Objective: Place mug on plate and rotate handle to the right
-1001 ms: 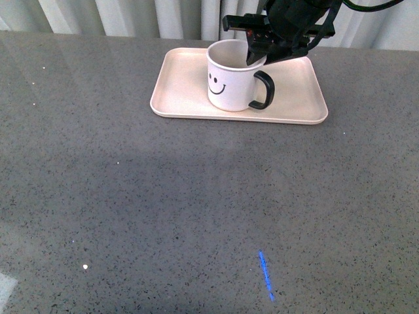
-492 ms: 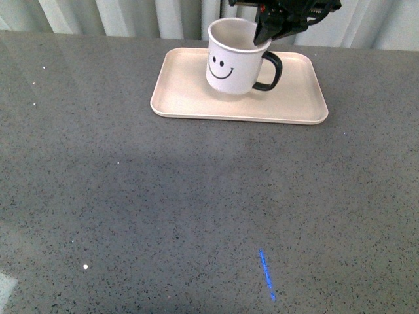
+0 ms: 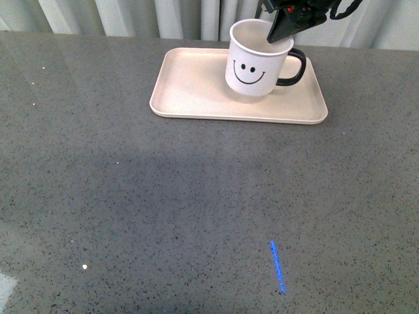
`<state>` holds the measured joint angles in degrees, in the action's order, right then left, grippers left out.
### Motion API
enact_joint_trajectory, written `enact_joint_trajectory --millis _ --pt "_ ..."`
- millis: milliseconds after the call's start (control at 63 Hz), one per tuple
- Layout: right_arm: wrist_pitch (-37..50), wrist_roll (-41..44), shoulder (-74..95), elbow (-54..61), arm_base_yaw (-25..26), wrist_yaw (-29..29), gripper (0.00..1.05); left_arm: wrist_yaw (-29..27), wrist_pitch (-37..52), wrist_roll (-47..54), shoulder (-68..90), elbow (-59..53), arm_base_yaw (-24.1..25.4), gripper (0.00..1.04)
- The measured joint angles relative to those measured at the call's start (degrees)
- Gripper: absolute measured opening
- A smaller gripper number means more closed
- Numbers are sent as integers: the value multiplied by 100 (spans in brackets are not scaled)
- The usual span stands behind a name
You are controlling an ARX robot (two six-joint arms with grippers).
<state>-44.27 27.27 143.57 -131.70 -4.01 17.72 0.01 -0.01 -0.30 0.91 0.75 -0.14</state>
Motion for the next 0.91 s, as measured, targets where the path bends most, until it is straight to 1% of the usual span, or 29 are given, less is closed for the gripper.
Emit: enact_joint_trajectory --millis 207,413,651,905 --pt "-57 400 149 -96 -48 162 2 0 0 2 0 0 0 95" --pt "-236 664 358 -345 -59 162 2 0 0 2 0 0 0 95" --pt "-435 822 560 -739 -94 184 2 0 0 0 0 0 0 95" --pt "-546 890 706 -914 -133 181 2 0 0 0 0 0 0 95"
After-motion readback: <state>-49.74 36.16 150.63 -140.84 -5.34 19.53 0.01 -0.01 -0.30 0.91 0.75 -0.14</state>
